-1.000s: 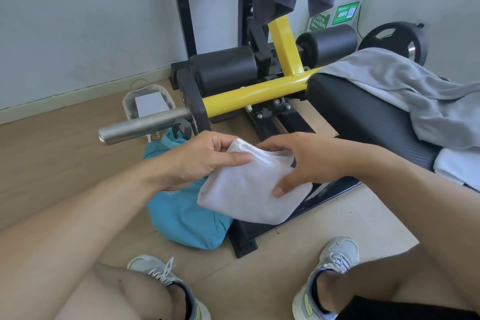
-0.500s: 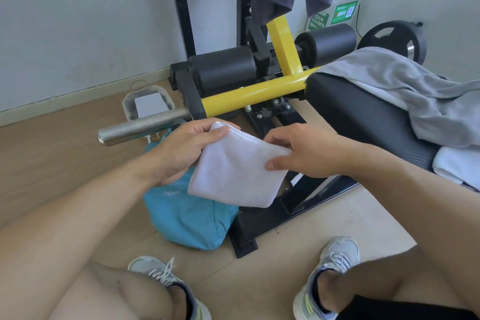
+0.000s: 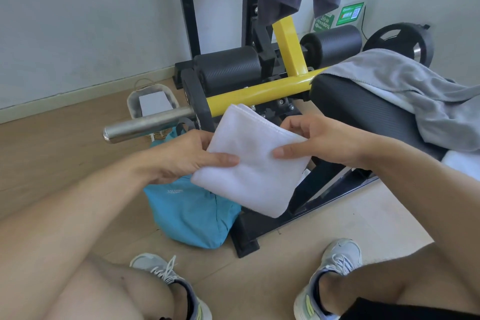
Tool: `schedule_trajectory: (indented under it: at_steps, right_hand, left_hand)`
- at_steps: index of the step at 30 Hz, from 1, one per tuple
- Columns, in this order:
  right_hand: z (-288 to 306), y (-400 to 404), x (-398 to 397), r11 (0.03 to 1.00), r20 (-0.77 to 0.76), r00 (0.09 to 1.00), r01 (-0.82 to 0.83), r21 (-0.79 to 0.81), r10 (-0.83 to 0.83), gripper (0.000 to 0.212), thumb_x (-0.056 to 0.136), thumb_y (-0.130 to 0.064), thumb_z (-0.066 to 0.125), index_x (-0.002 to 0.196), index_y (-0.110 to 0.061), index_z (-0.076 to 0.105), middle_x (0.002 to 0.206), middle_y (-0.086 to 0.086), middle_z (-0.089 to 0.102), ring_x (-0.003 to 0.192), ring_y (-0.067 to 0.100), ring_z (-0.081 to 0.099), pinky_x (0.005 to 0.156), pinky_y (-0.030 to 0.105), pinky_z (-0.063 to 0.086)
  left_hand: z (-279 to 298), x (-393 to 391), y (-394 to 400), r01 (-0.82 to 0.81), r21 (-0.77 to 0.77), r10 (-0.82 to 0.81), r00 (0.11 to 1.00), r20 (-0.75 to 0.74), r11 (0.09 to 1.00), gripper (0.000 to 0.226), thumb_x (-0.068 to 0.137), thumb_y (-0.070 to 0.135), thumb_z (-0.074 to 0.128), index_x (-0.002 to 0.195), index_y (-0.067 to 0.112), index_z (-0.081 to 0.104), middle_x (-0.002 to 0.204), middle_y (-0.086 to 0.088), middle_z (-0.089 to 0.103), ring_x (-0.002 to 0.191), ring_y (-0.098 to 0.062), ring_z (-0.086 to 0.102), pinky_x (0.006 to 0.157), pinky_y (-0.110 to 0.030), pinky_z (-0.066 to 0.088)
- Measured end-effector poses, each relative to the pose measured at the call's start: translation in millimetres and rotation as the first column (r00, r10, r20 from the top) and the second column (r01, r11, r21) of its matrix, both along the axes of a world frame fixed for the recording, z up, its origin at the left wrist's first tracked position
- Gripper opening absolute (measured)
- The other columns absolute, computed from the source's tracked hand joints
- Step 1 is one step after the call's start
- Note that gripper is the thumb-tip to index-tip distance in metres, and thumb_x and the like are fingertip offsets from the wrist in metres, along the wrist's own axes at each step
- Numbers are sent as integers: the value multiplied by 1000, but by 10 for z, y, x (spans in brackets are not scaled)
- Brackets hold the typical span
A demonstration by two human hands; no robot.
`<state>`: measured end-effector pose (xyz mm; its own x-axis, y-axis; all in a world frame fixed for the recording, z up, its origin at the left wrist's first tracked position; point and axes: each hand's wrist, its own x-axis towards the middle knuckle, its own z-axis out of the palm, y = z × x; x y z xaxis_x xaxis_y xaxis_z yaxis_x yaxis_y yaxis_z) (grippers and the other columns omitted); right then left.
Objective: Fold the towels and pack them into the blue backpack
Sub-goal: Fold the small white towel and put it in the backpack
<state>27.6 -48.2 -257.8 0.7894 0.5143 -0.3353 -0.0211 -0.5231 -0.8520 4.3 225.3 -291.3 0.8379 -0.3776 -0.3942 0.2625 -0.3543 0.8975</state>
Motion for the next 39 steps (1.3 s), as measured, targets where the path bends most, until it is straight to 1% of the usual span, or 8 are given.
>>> schedule_trajectory:
  at_steps: [5, 9, 12, 16, 23, 32, 36, 39]
  right_hand:
    - [-58, 55, -16, 999, -143, 989, -40, 1, 39, 53, 75, -36, 81, 121, -15, 63, 110, 7, 77, 100, 28, 75, 93, 51, 58]
    - [-81, 68, 5, 995, -78, 996, 43, 89, -36, 35, 89, -23, 75, 121, -14, 66, 109, 8, 78, 99, 30, 75, 91, 52, 59]
    - [-112, 86, 32, 943, -76, 978, 209, 257, -196, 43, 85, -26, 76, 125, -15, 65, 113, 8, 77, 103, 30, 74, 94, 49, 58]
    - [-125, 149, 67, 843, -215, 936, 345, 412, -278, 46, 90, -28, 70, 133, -17, 61, 123, 5, 74, 114, 26, 71, 96, 42, 55]
    - [-130, 138, 90, 899, -299, 912, 358, 250, -280, 47, 83, -37, 78, 126, -20, 68, 116, 1, 76, 108, 24, 73, 101, 49, 55]
    - [-139, 124, 98, 955, 60, 954, 290, 68, -294, 44, 77, -29, 88, 117, -30, 70, 104, -11, 76, 95, 12, 74, 87, 43, 62]
    - [-38, 81, 74, 975, 302, 952, 28, -219, 40, 36, 76, -32, 88, 106, -33, 68, 99, -11, 73, 90, 6, 70, 83, 41, 60]
    - [-54, 107, 14, 961, 318, 938, -45, -272, 134, 37, 76, -28, 88, 105, -37, 67, 96, -19, 70, 90, -3, 65, 78, 24, 56]
  left_hand:
    - [15, -50, -51, 117, 63, -117, 993, -15, 991, 45, 76, 35, 79, 114, 10, 74, 110, -4, 79, 105, -24, 74, 96, -39, 58]
    - [-9, -10, -70, -62, -59, 61, 998, -10, 996, 42, 77, 40, 80, 111, 16, 76, 111, -6, 78, 107, -28, 73, 95, -41, 56]
    - [-27, 67, -63, -316, -292, 293, 949, -119, 903, 34, 79, 51, 75, 101, 26, 81, 109, -4, 78, 102, -24, 70, 95, -41, 54]
    - [2, 37, -141, -348, -413, 245, 928, -282, 841, 49, 82, 47, 66, 120, 17, 71, 111, -8, 76, 98, -25, 71, 99, -43, 54]
    - [-48, 16, -320, -378, -277, 345, 925, -163, 883, 34, 89, 23, 74, 122, 15, 68, 114, -6, 78, 104, -27, 74, 84, -46, 62]
    - [-53, 35, -345, -365, -255, 347, 931, -114, 895, 46, 77, 25, 83, 120, 19, 67, 107, -1, 79, 94, -20, 77, 68, -34, 61]
    - [-46, 106, -169, -307, -137, 315, 948, 39, 942, 90, 51, 48, 92, 132, 27, 58, 109, 7, 77, 104, -11, 71, 87, -31, 53]
    - [-81, 65, -65, -40, 98, 29, 993, 111, 994, 91, 51, 59, 94, 132, 40, 57, 116, 18, 73, 112, -3, 67, 106, -38, 49]
